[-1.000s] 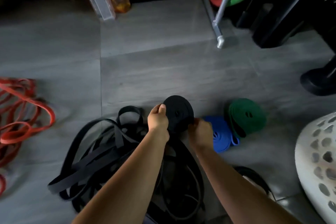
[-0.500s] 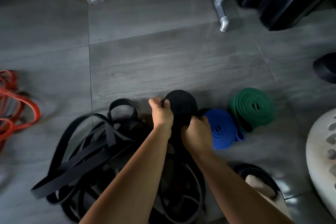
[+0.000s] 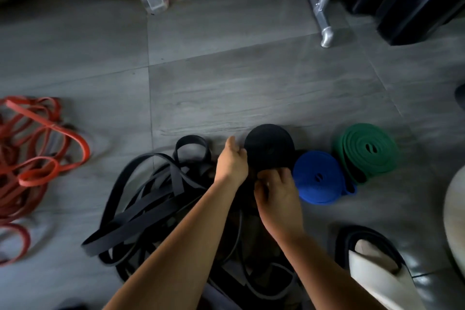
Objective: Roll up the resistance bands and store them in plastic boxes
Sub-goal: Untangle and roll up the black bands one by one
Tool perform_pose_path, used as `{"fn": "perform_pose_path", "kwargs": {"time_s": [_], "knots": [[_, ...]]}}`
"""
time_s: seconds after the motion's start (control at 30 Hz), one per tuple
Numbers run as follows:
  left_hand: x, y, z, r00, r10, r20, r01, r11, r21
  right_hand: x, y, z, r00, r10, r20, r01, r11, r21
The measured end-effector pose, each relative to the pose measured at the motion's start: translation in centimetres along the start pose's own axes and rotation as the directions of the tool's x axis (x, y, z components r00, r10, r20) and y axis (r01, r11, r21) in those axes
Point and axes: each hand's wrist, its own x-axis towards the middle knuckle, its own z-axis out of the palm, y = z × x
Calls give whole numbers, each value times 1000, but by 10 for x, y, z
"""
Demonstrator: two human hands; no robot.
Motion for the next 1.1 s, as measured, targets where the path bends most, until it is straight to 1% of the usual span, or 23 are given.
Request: {"fn": "perform_pose_path", "kwargs": {"time_s": [0.03,0.07,0.13,0.17,0.2,0.27,0.3,0.33,0.4,0.47,0.57,0.63,0.7,0.77,0.83,0.87,0.9,0.97,1.0,1.03,1.1], "knots": [[-11,-2,-4,996,81,-25,-79,994,70,-8,0,1,995,-7,99,12,999,-44],[-22,-7,-8,982,178,-61,-169,977,127,-17,0,2,975,25,221,6,991,-137],[-45,-23,-22,949,305,-77,-281,932,229,-30,2,5,893,128,431,25,943,-333],[-56,-34,-29,944,329,-38,-303,904,300,-35,-1,6,858,158,489,35,932,-362],[-68,-48,-37,943,330,33,-315,861,399,-40,-8,5,846,159,510,27,941,-337],[-92,-69,-54,939,281,198,-342,717,608,-50,-28,2,823,139,552,16,964,-266],[-105,-75,-63,940,261,218,-338,656,674,-56,-38,2,815,97,572,46,972,-231],[-116,-80,-72,949,248,195,-311,632,710,-64,-48,1,808,56,587,75,978,-196],[-135,-82,-99,971,203,124,-230,661,715,-82,-72,-3,818,12,575,113,977,-182],[-151,-84,-133,986,156,65,-161,758,633,-95,-91,-10,835,-12,550,142,971,-195],[-178,-70,-183,987,157,-20,-136,904,405,-102,-122,-34,846,-85,527,166,980,-108],[-202,-49,-212,983,172,-65,-149,955,257,-105,-146,-57,847,-119,519,184,980,-76],[-226,-29,-237,964,237,-117,-218,964,155,-111,-171,-82,855,-171,490,230,971,-64],[-254,-9,-258,949,269,-167,-270,963,15,-118,-197,-108,857,-234,458,266,964,-6],[-285,13,-278,935,285,-212,-322,932,-168,-126,-221,-136,833,-282,475,285,956,67],[-301,26,-288,921,307,-240,-363,900,-243,-131,-232,-150,809,-310,499,304,948,95],[-317,38,-300,903,332,-273,-408,864,-296,-136,-242,-163,770,-337,542,333,937,109],[-350,63,-320,853,403,-331,-509,783,-357,-145,-259,-186,695,-386,607,396,910,126],[-367,73,-327,832,437,-342,-548,745,-381,-150,-267,-195,682,-403,611,413,901,134],[-383,83,-331,810,483,-333,-585,709,-394,-154,-275,-204,691,-425,584,414,896,162],[-408,95,-334,772,567,-287,-635,681,-364,-164,-293,-221,750,-459,476,350,886,302]]}}
